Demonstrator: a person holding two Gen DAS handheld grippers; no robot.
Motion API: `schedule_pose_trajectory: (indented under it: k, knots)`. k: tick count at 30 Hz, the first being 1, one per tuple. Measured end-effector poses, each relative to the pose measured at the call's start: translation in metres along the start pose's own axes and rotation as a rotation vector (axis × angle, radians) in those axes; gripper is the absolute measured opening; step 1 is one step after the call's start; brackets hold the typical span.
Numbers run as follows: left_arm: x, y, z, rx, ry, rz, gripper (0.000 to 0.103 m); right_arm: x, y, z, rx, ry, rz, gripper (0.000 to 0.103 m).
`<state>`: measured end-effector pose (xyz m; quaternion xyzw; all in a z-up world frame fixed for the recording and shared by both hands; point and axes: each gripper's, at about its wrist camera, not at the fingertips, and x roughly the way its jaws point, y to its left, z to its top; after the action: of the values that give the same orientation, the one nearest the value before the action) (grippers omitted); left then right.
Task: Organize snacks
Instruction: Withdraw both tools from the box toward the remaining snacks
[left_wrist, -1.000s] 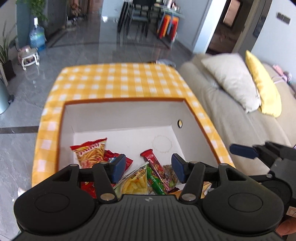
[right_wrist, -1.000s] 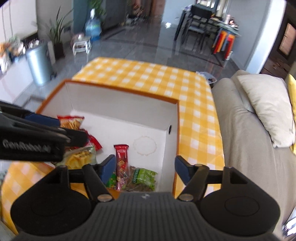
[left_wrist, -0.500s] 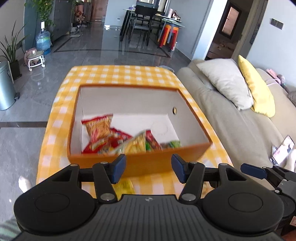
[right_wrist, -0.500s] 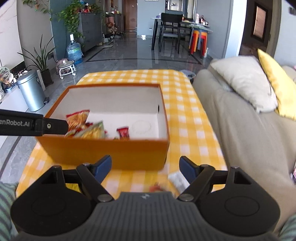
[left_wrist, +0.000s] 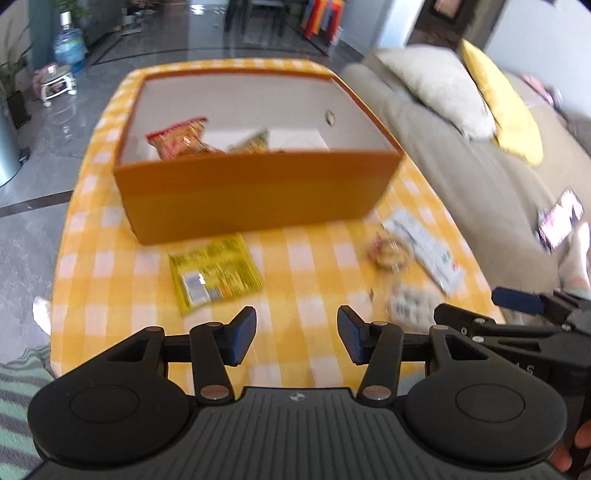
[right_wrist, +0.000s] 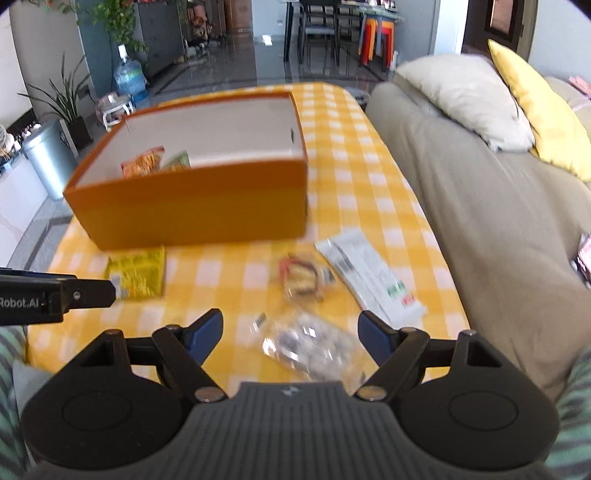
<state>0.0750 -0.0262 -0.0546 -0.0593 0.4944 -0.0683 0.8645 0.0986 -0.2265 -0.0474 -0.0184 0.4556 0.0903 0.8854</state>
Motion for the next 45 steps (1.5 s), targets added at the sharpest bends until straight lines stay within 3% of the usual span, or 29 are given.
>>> schedule_pose_trajectory:
  k: [7,12,16,22,30,39,45]
  knots:
    - [0.011,-0.01,-0.013,0.001,0.063,-0.055,0.059,0.0,-0.023,-0.028,0.07,0.078,0.019,0.076]
    - [0.013,-0.015,-0.012,0.017,0.06,-0.089,0.059,0.003,-0.027,-0.028,0.075,0.081,0.034,0.074]
    - [0.024,-0.009,-0.005,0.015,0.08,-0.039,0.061,0.017,-0.022,-0.025,0.008,0.109,0.063,0.074]
    - [0.038,0.023,0.006,-0.067,0.088,0.034,0.068,0.053,-0.027,-0.019,-0.1,0.206,-0.065,0.074]
    - [0.073,0.078,0.024,-0.172,0.151,0.136,0.069,0.086,-0.034,-0.013,-0.036,0.275,-0.006,0.078]
    - [0.095,0.083,0.02,-0.129,0.168,0.103,0.068,0.097,-0.02,-0.008,0.0,0.302,0.08,0.07]
    - [0.096,0.068,0.015,-0.063,0.155,-0.017,0.055,0.095,0.006,-0.007,0.015,0.308,0.223,0.065]
